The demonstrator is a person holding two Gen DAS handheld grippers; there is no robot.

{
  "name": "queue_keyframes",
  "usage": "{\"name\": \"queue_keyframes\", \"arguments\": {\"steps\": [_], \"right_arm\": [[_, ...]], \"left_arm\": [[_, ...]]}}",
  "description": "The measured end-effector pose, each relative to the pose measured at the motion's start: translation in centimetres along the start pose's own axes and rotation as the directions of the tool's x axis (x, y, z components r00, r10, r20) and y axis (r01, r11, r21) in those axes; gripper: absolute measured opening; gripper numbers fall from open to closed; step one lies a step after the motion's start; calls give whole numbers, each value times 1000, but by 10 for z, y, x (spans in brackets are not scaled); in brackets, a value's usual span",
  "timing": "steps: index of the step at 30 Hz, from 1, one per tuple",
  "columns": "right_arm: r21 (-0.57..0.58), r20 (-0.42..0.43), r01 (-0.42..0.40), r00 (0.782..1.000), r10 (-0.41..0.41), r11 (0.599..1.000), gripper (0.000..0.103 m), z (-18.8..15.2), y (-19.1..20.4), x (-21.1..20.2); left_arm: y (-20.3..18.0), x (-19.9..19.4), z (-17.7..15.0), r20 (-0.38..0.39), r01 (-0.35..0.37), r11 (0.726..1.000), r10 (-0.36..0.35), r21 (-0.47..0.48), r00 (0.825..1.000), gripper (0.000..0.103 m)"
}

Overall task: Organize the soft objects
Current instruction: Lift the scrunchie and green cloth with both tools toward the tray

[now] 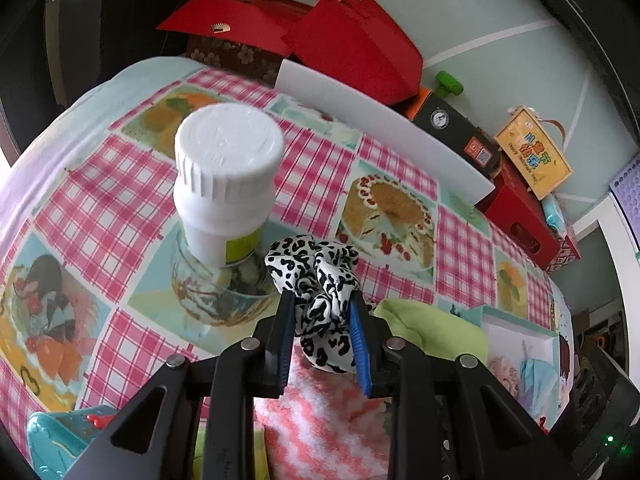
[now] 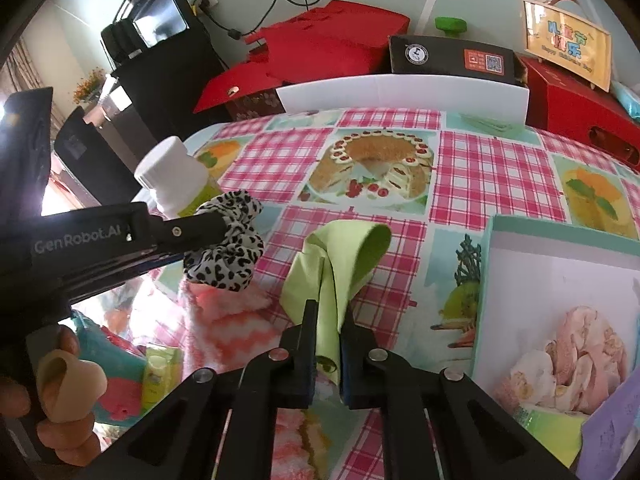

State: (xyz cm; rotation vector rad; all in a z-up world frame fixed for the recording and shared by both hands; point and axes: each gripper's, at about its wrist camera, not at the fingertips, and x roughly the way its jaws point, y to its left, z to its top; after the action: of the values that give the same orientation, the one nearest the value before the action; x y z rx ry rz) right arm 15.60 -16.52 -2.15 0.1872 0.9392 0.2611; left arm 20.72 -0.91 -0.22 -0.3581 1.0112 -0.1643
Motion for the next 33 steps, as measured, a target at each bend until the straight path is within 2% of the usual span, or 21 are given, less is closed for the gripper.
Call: {"name": "queue_keyframes", "arguments": {"steps": [12, 16, 33], "right_arm": [[5, 36, -37, 999, 37, 999, 8, 0, 3, -10], [-2, 71, -41, 997, 41, 999, 8, 1, 5, -21], [-3, 105, -26, 994, 26, 1000, 8, 1, 1, -38]], "left_arm": [[-4, -14, 3, 36, 8, 1000, -9, 18, 999, 27], [-3, -18, 3, 43, 10, 1000, -11, 17, 999, 27], [-14, -46, 4, 104, 39, 998, -44, 47, 994, 27]]}}
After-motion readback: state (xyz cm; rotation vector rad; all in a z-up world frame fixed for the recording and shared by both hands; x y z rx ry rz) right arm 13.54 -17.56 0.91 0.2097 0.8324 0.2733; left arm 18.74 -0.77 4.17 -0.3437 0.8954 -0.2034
